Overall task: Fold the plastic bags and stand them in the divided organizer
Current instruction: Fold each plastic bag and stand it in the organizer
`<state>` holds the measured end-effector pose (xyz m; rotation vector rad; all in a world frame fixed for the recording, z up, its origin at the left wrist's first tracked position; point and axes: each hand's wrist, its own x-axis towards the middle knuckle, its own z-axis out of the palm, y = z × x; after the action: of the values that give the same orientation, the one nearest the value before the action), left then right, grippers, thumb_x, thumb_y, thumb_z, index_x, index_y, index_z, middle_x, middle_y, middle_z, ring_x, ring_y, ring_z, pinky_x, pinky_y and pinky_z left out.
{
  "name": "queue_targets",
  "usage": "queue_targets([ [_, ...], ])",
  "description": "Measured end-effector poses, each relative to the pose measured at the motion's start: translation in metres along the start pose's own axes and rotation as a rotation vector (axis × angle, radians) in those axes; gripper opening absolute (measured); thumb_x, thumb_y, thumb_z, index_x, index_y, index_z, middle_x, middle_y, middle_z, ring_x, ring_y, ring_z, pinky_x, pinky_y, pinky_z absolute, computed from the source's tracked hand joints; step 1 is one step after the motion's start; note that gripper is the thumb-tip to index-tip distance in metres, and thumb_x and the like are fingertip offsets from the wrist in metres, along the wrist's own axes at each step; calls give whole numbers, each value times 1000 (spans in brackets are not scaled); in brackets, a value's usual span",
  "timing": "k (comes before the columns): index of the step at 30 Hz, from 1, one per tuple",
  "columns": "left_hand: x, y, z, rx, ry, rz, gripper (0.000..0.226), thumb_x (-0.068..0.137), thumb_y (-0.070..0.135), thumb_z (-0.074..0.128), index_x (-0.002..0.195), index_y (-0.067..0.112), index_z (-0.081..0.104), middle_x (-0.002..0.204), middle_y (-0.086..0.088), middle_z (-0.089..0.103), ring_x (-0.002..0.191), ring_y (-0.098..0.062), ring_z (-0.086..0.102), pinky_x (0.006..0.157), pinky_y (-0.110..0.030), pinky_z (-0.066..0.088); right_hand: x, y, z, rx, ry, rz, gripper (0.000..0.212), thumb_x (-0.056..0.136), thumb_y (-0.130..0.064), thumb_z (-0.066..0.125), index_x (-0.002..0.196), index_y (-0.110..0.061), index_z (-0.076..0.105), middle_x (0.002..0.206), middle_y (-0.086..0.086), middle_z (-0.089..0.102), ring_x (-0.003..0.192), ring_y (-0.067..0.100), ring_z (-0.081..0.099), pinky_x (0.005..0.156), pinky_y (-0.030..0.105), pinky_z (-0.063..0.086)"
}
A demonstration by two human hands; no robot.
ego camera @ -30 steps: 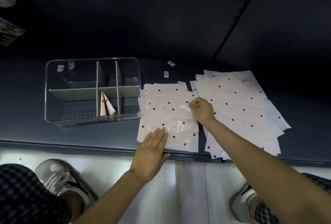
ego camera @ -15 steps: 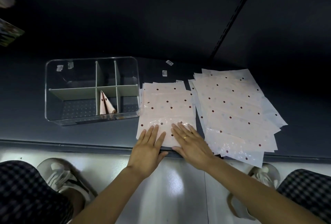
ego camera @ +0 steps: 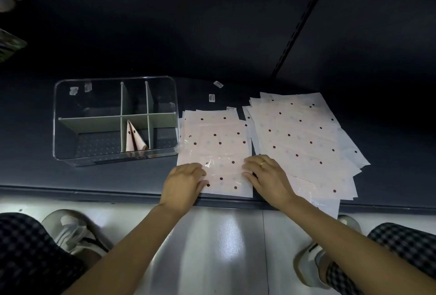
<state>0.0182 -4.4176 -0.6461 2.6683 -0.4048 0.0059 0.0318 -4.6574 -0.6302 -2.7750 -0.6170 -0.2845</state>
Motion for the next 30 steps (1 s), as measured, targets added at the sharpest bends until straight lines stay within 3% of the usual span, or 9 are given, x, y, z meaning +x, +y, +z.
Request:
queue_targets([
  [5, 9, -2, 5, -8, -17, -35, 16, 86, 26, 67, 99, 16, 67, 104, 6, 63, 96, -20, 58, 86, -29, 41, 14, -3, 11, -3, -67, -100, 14, 68, -11, 83, 76, -10, 71, 82, 2, 69, 69, 22, 65, 61, 24, 55],
  [9, 12, -4, 5, -42, 15, -13, 13, 82, 21, 72, 91, 12, 69, 97, 2, 65, 89, -24, 60, 77, -31, 45, 18, 1, 17, -110, -72, -185, 11, 68, -12, 82, 67, -14, 71, 73, -2, 68, 61, 17, 62, 53, 22, 52],
  [13, 10, -6, 3, -60, 33, 31, 20, 71, 19, 81, 86, 11, 70, 104, -3, 66, 96, -26, 62, 80, -35, 48, 20, 0, 13, -30, -90, -164, 5, 78, -8, 74, 76, -9, 70, 80, 1, 70, 70, 20, 65, 62, 24, 54],
  [15, 8, -8, 2, -86, 34, 35, 24, 69, 18, 83, 85, 12, 67, 109, -4, 65, 100, -26, 62, 84, -37, 47, 20, 1, 9, 111, -181, -78, 9, 90, -12, 61, 94, -8, 68, 97, 1, 70, 89, 19, 65, 78, 25, 51],
  [18, 5, -9, 1, -211, 4, -56, 18, 78, 17, 75, 89, 14, 61, 96, 3, 65, 91, -21, 59, 82, -33, 45, 12, 5, 3, 371, -427, 163, 18, 100, -26, 41, 109, -21, 57, 118, -9, 62, 109, 9, 55, 93, 22, 42],
  [21, 2, -8, 2, -312, -14, -173, 8, 85, 18, 68, 86, 17, 60, 84, 4, 66, 81, -19, 58, 71, -30, 44, 7, 8, 0, 533, -478, 278, 2, 97, -31, 48, 98, -32, 48, 115, -18, 61, 106, -1, 54, 90, 18, 43],
  [24, 4, -8, 2, -338, -43, -227, 7, 89, 21, 63, 88, 18, 58, 77, 3, 65, 73, -19, 56, 63, -32, 46, 9, 10, -3, 613, -433, 390, 31, 80, -29, 73, 97, -40, 50, 107, -20, 61, 105, -7, 52, 85, 5, 37],
  [28, 13, -9, 1, -342, -40, -305, 4, 91, 19, 58, 90, 21, 54, 55, 7, 52, 56, -11, 48, 47, -18, 31, 14, 13, 2, 616, -343, 551, 23, 80, -19, 72, 100, -23, 60, 91, -7, 61, 84, 8, 53, 66, 8, 36],
  [30, 19, -9, 3, -350, -45, -358, 5, 92, 23, 57, 94, 21, 53, 51, 9, 48, 53, -6, 46, 46, -20, 32, 19, 12, 6, 651, -309, 657, 14, 83, -22, 70, 92, -20, 59, 79, -6, 61, 72, 9, 52, 58, 8, 36],
])
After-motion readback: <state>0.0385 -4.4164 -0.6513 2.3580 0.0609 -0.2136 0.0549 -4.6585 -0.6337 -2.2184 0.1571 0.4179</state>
